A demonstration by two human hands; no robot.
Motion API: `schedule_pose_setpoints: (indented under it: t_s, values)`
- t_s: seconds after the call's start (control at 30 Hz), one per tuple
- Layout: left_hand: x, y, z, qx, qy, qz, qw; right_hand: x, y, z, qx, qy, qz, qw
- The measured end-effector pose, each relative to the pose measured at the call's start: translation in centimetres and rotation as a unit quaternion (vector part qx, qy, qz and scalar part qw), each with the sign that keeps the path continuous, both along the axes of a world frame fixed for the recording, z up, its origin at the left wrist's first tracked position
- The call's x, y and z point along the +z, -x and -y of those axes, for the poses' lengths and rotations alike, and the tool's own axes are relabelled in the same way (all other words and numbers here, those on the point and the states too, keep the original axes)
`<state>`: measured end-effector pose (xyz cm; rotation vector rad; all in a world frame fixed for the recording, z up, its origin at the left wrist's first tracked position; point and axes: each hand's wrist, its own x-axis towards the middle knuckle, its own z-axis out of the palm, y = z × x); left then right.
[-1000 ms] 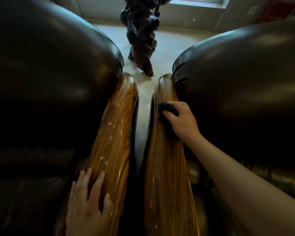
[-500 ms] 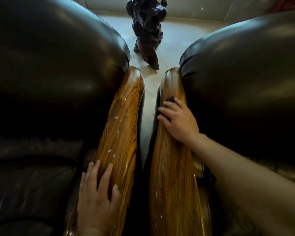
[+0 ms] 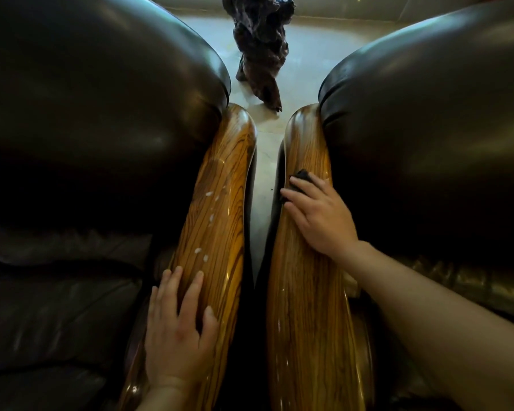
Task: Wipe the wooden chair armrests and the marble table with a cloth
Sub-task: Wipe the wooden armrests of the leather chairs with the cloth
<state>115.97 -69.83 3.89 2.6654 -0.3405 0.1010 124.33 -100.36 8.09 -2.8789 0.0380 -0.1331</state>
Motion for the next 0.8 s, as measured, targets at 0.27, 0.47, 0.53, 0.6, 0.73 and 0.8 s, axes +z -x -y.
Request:
schedule_pose_setpoints:
  t_s: [0.27, 0.47, 0.53, 0.6, 0.73, 0.8]
  values:
    - [-0.4, 0.0, 0.0, 0.006, -0.010, -0.004, 1.000, -1.1, 10.6, -3.4, 0.041, 0.017, -0.039, 0.998]
    - [-0.8, 0.0, -0.2, 0.012, -0.010, 0.006, 1.000, -0.5, 2.5, -0.3, -0.098, -0.057, -0.080, 0.990]
    - [-0.9, 0.0, -0.2, 0.012, -0.012, 0.014, 1.000, -0.4, -1.0, 0.4, -0.131, -0.073, -0.084, 0.985]
    - [-0.9, 0.0, -0.2, 0.015, -0.015, 0.018, 1.000, -0.1, -3.0, 0.5, -0.171, -0.100, -0.085, 0.977]
    - [-0.9, 0.1, -0.3, 0.019, -0.016, 0.014, 1.000, -0.4, -0.8, -1.6, -0.177, -0.060, -0.059, 0.981]
    - [-0.8, 0.1, -0.2, 0.022, -0.018, 0.007, 1.000, -0.9, 3.8, -3.4, -0.105, -0.031, -0.033, 0.993]
